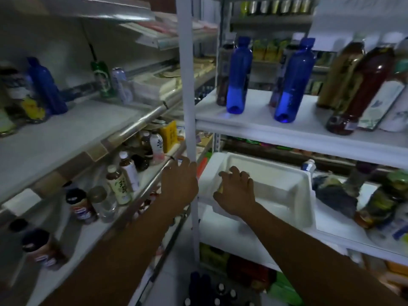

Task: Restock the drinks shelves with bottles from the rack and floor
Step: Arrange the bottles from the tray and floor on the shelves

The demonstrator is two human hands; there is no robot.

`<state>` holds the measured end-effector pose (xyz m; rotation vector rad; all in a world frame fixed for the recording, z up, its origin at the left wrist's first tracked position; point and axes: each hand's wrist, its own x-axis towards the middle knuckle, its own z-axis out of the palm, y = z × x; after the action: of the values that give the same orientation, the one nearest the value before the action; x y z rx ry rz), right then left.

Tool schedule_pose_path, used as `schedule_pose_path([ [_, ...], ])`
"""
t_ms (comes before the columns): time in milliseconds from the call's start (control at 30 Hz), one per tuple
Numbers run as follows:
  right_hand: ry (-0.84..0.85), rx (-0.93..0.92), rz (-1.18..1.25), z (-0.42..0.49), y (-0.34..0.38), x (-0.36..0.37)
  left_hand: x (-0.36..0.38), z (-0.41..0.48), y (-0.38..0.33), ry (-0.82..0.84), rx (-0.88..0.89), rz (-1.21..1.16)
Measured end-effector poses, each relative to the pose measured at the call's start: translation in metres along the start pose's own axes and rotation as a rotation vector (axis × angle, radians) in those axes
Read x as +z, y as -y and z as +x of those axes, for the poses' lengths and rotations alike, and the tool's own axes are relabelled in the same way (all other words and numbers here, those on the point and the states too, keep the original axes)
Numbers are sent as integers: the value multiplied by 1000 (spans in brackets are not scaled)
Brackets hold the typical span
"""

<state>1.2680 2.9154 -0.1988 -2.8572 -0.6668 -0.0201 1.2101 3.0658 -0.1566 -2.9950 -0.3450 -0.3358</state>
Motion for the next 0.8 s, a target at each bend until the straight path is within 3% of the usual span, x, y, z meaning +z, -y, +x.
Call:
schedule_pose_path([
  [300,102,442,256,20,-83,28,52,33,-52,61,196,-45],
  [600,245,636,442,95,-101,81,93,59,-55,193,227,-285],
  [700,230,779,627,116,-109,102,99,62,-50,173,243,-406],
  [800,243,748,627,130,-112,119,105,67,-45,135,216,-478],
])
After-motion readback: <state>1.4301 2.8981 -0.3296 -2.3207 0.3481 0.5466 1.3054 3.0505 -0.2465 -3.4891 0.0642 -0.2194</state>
